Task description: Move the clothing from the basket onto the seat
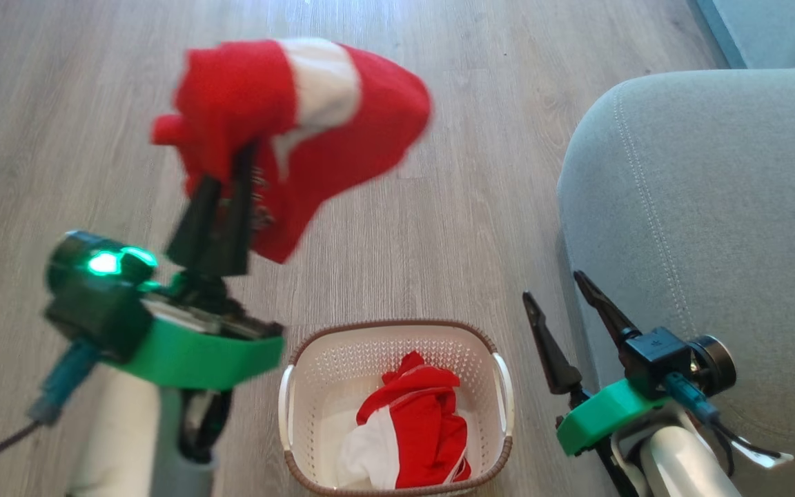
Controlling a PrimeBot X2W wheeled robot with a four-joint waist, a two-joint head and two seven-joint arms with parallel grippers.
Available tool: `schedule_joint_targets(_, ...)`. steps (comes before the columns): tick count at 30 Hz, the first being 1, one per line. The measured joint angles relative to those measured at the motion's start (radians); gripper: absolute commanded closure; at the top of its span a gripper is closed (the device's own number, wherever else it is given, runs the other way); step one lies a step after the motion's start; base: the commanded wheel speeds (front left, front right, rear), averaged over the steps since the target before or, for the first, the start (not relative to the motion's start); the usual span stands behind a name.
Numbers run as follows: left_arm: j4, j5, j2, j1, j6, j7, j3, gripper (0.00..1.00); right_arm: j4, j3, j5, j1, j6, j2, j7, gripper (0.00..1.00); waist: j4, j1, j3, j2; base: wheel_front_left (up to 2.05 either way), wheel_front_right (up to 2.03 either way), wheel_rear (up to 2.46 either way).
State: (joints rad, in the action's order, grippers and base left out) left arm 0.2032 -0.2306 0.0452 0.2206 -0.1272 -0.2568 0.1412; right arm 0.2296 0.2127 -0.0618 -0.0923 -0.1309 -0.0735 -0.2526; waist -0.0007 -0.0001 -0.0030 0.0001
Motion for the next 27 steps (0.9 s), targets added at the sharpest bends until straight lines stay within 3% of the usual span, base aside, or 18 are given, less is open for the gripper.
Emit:
schedule_joint_targets(6,-0.077,-0.007,0.001,0.000,-0.002,0.000,0.196,1.00,-0.022,0.025,-0.003,0.000,0.000,-0.012,0.000,0.00,0.002,0.0000,0.011,0.0000,0.00,0.00,0.00)
schedule_joint_targets(9,-0.120,-0.016,0.002,0.000,-0.002,0.000,0.248,1.00,-0.031,0.028,-0.010,0.000,0.000,-0.020,0.000,0.00,0.003,0.0000,0.018,0.0000,0.00,0.00,0.00)
schedule_joint_targets(21,-0.167,-0.034,0.002,0.002,-0.002,0.000,0.239,1.00,-0.055,0.049,-0.012,0.000,0.000,-0.021,0.000,0.00,0.000,0.0001,0.036,0.0000,0.00,0.00,0.00)
schedule_joint_targets(27,-0.176,-0.032,0.003,0.003,-0.002,0.000,0.214,1.00,-0.138,0.123,-0.036,0.000,0.000,-0.050,0.000,0.00,0.000,0.0001,0.044,0.0000,0.00,0.00,0.00)
